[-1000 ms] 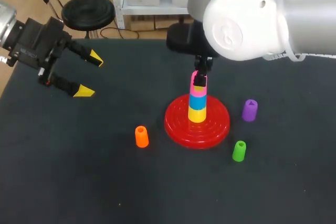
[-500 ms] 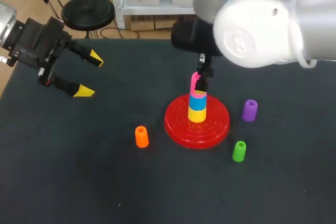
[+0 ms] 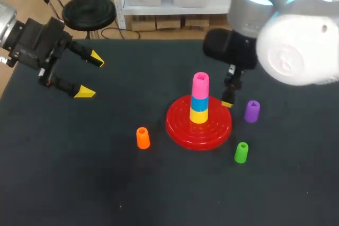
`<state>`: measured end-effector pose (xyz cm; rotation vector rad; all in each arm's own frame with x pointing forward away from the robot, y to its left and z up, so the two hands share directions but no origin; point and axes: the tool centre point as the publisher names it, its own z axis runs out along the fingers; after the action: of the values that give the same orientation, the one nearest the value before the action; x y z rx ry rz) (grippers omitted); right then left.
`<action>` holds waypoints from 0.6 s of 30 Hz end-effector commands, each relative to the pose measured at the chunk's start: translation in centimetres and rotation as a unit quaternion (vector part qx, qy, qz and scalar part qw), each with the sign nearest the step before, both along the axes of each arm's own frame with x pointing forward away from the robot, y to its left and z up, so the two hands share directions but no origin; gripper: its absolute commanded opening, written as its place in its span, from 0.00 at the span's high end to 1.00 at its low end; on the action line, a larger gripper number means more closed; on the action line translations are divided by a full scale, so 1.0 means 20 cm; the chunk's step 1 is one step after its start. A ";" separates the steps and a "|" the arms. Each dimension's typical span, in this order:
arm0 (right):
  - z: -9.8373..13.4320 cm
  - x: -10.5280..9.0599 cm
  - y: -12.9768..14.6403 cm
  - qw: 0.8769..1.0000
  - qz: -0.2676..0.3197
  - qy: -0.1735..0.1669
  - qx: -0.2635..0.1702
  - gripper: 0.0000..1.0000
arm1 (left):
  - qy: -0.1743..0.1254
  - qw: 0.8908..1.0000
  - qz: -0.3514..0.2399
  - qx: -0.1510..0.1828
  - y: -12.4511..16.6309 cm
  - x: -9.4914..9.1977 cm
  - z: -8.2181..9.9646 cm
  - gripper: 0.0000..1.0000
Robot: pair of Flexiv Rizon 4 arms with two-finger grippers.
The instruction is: Pick up and stack the cylinders on the red base in this order: pink,purple,orange,green
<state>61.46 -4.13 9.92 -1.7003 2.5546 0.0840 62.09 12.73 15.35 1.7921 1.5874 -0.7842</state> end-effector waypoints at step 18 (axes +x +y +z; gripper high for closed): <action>-0.23 0.01 -0.25 1.000 -0.024 0.014 0.010 0.00 | -0.002 1.000 0.001 -0.001 0.00 -0.01 0.00 0.00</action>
<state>60.68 -9.35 5.97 -1.6307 2.5832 0.1329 62.09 12.72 15.35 1.7922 1.5872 -0.7842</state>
